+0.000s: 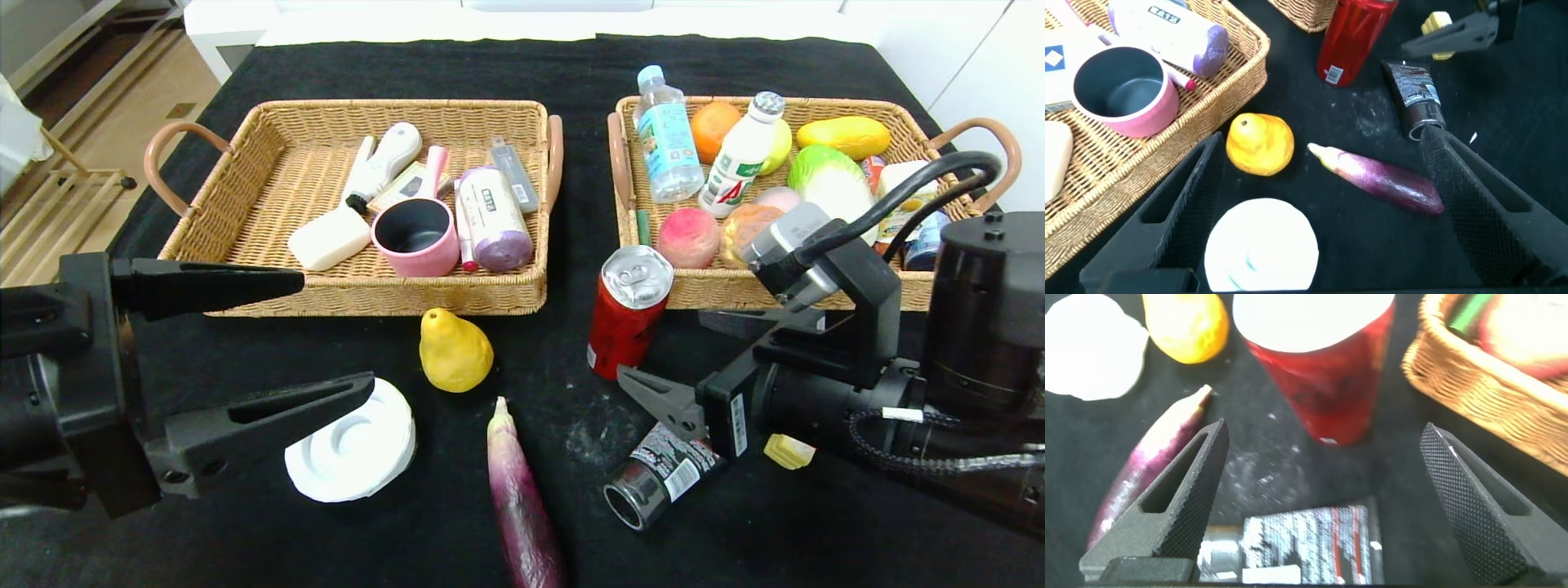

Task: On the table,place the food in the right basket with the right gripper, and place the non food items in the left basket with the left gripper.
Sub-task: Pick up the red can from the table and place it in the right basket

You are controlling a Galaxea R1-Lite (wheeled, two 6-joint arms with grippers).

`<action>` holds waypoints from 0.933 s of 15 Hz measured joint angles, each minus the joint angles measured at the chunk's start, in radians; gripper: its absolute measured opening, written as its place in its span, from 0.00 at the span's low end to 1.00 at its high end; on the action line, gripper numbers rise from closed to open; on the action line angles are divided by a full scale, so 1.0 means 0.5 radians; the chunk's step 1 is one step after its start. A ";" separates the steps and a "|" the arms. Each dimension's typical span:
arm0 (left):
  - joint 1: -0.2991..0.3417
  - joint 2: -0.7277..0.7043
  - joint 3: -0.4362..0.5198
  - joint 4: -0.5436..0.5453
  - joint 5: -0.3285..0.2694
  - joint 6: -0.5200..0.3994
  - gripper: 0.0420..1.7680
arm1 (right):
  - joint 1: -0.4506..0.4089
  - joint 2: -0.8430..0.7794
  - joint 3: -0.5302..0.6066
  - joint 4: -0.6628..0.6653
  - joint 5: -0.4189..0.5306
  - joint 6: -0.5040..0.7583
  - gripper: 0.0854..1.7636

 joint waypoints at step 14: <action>0.000 -0.017 -0.004 -0.001 0.000 0.000 0.97 | 0.032 0.309 -0.353 -0.058 -0.092 0.001 0.97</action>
